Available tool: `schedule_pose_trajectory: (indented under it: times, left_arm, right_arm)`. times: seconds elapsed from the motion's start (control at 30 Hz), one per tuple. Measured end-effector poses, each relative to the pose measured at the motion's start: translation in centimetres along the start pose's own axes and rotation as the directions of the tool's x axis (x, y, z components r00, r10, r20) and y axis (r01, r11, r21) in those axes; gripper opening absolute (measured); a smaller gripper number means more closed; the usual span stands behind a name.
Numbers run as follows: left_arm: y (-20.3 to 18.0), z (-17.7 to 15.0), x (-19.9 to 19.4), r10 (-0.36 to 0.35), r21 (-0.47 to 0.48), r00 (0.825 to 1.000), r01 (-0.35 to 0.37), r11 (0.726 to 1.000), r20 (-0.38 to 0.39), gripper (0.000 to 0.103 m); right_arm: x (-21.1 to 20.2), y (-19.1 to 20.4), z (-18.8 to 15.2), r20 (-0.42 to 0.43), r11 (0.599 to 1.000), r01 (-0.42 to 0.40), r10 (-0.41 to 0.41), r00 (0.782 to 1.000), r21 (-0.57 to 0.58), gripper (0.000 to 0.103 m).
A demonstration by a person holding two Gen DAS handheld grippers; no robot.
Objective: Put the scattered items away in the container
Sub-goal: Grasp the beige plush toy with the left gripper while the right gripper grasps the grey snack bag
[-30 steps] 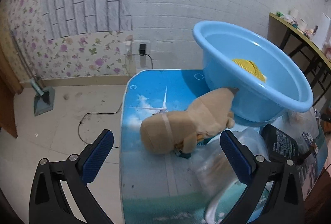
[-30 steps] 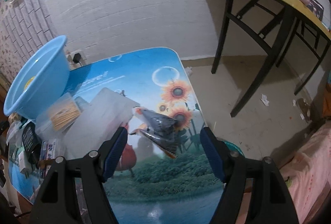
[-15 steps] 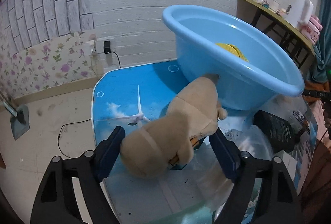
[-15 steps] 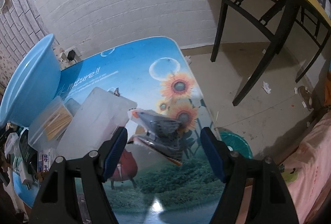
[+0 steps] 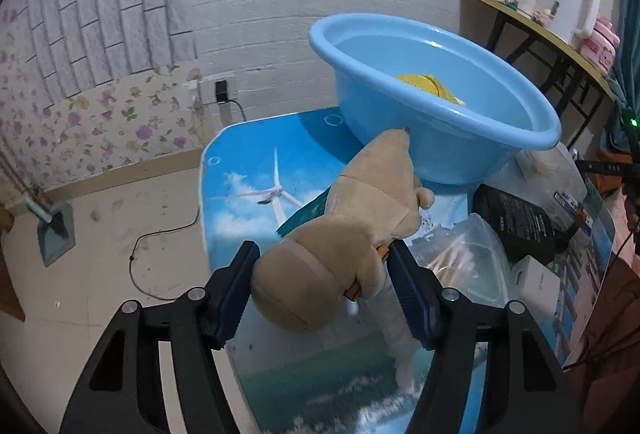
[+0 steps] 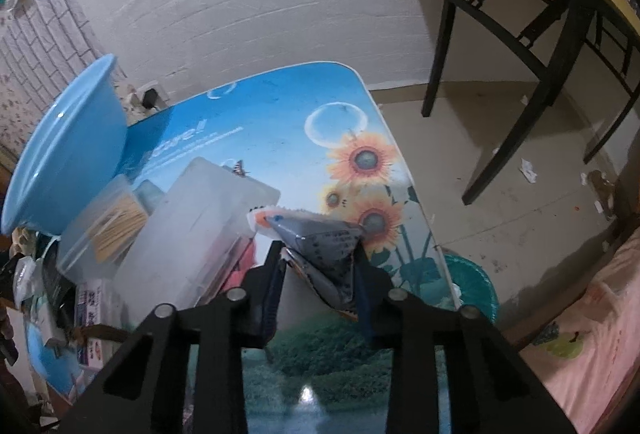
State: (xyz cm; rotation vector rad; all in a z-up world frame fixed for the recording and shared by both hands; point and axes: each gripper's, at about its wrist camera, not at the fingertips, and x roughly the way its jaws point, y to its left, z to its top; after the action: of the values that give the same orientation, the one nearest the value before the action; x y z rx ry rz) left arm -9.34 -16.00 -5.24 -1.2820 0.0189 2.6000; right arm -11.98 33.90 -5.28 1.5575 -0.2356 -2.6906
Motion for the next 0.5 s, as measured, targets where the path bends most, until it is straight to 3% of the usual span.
schedule_pose_trajectory:
  times: [0.27, 0.5]
  left_arm:
    - [-1.0, -1.2, -3.8, 0.020, -0.092, 0.997, -0.013, 0.996, 0.075, 0.065]
    - [-3.3, -2.3, -5.5, 0.013, -0.118, 0.994, -0.001, 0.993, 0.104, 0.065]
  right_arm:
    - [-2.1, 0.6, -1.0, 0.058, 0.997, -0.064, 0.066, 0.996, -0.042, 0.027]
    - [-3.6, 1.7, -2.3, 0.091, 0.989, -0.111, 0.120, 0.989, -0.099, 0.027]
